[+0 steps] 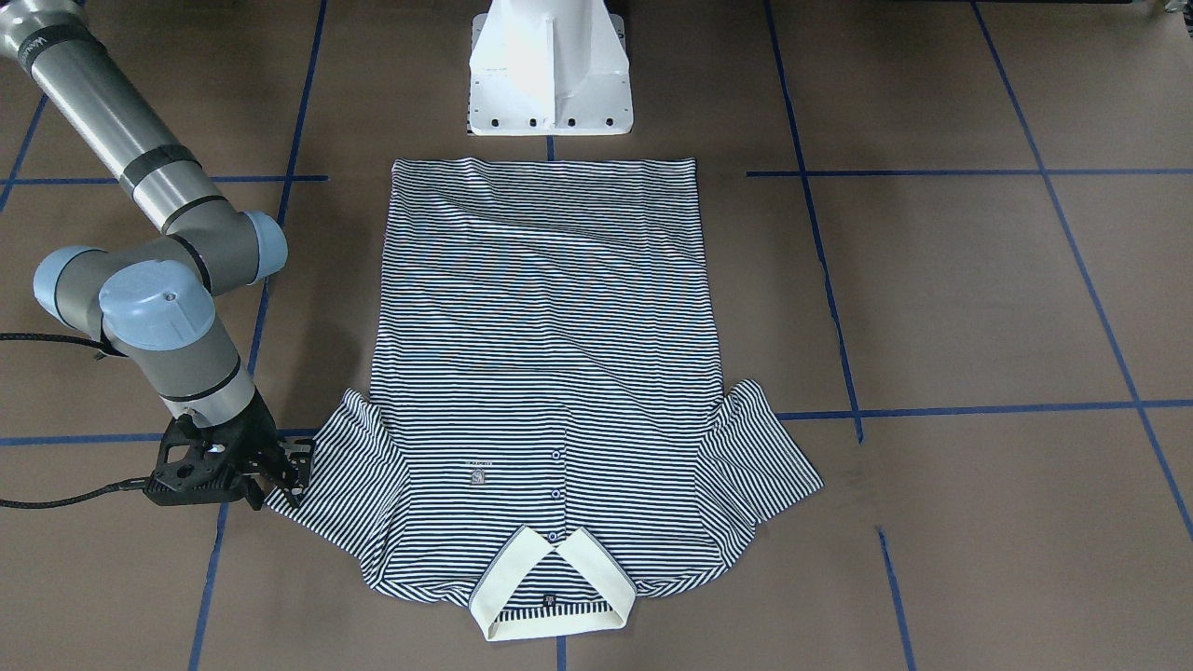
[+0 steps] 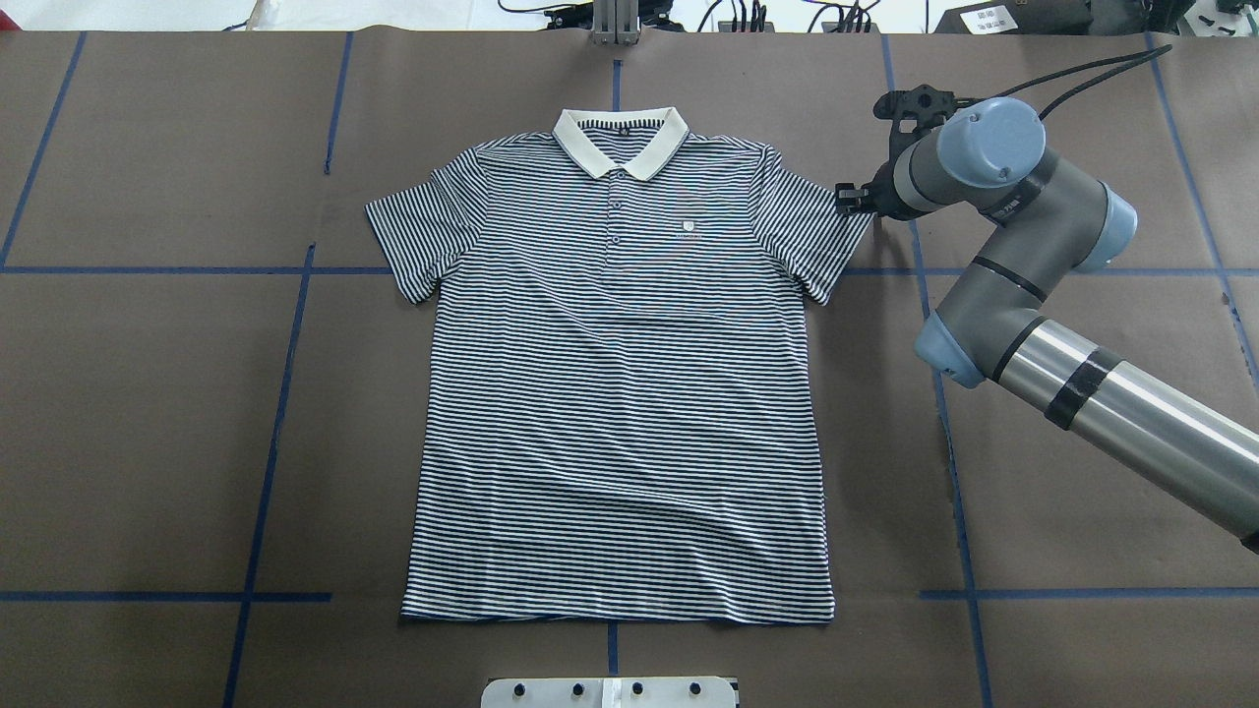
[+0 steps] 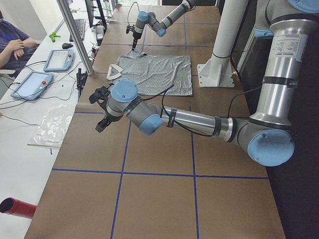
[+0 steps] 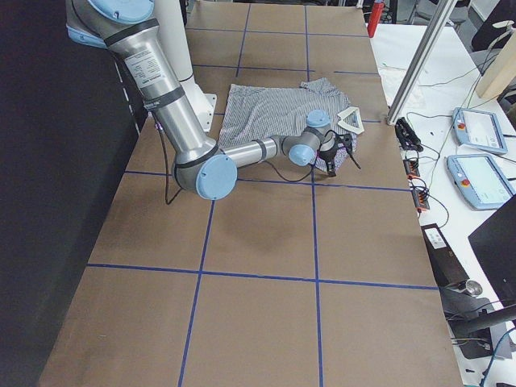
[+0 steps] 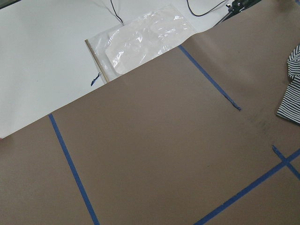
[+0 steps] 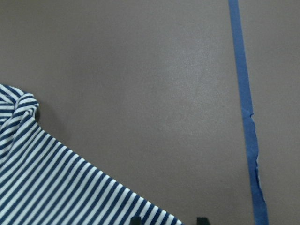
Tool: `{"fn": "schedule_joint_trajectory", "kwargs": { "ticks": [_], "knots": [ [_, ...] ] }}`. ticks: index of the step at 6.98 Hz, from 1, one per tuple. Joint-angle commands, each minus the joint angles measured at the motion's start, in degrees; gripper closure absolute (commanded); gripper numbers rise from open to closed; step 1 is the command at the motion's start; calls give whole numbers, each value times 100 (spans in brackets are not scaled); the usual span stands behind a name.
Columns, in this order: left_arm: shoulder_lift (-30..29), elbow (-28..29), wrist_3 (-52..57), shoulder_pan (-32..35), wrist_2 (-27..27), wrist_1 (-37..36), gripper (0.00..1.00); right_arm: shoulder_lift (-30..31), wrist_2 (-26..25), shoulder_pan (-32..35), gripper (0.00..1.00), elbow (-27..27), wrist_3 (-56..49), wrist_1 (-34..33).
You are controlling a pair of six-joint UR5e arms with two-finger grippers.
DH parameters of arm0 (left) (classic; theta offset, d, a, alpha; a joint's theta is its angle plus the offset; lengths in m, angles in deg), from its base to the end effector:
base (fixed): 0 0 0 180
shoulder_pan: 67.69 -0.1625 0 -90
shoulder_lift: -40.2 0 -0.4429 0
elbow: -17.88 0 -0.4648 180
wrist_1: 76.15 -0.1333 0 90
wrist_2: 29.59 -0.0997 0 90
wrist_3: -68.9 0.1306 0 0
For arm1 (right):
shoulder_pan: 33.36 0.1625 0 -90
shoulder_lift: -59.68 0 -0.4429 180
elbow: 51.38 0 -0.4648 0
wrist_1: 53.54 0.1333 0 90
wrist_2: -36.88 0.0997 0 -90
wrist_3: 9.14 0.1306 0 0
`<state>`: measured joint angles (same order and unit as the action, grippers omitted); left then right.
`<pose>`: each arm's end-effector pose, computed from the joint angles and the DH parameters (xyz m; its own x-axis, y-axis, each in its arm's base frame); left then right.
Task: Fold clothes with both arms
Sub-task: 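Reach the right gripper to the short sleeve nearest it and grasp it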
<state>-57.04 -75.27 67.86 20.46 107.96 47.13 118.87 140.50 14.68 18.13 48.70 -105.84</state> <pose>-0.0161 -0.6468 0.5130 0.6585 0.5178 -0.5462 -0.0114 0.7325 0.6807 -0.4888 -0.6970 0.4704 0.7010 0.0059 0.7132 -0.2747 0.9251 0.2623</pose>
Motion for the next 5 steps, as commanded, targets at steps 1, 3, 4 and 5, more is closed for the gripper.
{"fn": "schedule_joint_trajectory", "kwargs": {
  "ticks": [1,3,4,5],
  "knots": [
    [3,-1,7,0,0,3,0,-4,0,-5,100,19,314,0],
    [3,-1,-2,0,0,3,0,-65,-9,-5,100,115,350,-17],
    [12,-1,-2,0,0,3,0,-65,-52,-14,100,307,420,-157],
    [12,-1,-2,0,9,3,0,-144,-96,-31,100,553,847,-550]
  ]
}}
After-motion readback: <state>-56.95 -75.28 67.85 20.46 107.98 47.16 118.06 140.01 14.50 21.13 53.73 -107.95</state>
